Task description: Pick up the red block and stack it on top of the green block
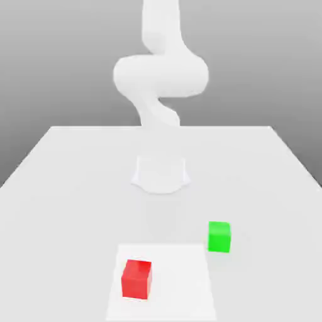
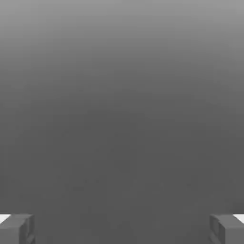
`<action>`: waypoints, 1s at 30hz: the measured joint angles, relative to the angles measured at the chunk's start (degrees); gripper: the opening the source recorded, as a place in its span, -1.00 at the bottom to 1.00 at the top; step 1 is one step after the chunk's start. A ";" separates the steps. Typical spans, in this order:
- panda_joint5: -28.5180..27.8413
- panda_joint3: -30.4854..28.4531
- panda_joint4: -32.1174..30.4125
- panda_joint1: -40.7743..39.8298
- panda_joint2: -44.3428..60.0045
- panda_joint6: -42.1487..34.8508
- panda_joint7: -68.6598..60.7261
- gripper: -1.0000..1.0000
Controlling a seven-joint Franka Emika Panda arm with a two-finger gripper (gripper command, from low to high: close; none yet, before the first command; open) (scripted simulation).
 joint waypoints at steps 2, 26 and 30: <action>0.05 -0.17 -1.61 -0.35 4.42 2.15 0.16 0.00; 1.65 -1.80 -15.90 -3.46 54.36 29.10 0.85 0.00; 2.03 -1.38 -15.38 -3.81 58.01 32.19 0.57 -1.00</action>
